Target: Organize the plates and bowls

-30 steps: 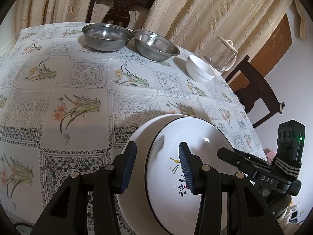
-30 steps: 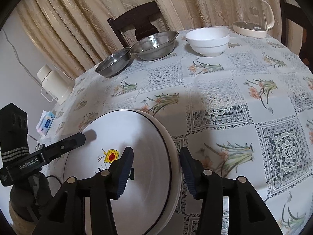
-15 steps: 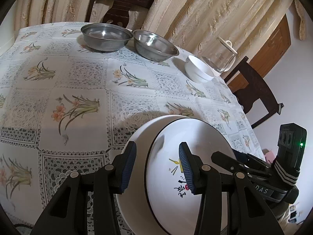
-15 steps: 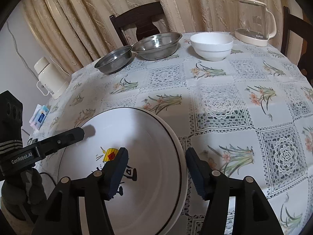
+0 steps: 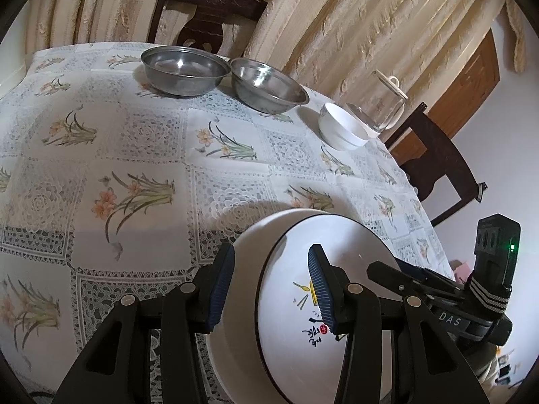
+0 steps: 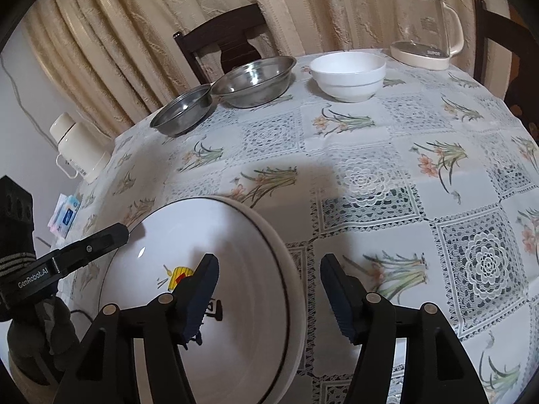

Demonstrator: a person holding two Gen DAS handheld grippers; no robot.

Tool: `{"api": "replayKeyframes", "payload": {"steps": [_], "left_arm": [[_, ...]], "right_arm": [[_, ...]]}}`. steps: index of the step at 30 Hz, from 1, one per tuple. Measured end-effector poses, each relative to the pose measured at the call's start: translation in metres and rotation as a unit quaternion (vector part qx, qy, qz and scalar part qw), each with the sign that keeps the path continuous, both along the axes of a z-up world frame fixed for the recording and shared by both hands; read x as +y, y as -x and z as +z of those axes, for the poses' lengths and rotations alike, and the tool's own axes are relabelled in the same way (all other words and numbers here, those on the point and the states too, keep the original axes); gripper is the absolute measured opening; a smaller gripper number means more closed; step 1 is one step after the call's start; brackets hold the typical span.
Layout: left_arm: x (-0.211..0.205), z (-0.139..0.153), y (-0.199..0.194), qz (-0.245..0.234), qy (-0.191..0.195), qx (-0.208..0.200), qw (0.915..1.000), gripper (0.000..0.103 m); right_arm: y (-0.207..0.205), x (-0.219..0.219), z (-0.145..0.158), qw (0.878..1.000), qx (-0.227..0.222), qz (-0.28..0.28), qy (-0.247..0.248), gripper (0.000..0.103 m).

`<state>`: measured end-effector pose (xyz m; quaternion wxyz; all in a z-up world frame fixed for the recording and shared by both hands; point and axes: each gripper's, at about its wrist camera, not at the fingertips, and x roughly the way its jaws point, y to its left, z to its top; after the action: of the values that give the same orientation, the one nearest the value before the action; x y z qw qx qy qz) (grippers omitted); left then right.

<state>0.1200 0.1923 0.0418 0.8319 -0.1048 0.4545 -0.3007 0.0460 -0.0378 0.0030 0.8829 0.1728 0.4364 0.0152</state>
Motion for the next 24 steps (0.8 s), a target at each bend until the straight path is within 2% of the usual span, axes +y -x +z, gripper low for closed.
{"api": "replayKeyframes", "payload": {"steps": [24], "left_arm": [[0.015, 0.000, -0.048, 0.039, -0.009, -0.005, 0.9992, 0.049]], "right_arm": [[-0.033, -0.025, 0.022, 1.000, -0.005, -0.027, -0.012, 0.070]]}}
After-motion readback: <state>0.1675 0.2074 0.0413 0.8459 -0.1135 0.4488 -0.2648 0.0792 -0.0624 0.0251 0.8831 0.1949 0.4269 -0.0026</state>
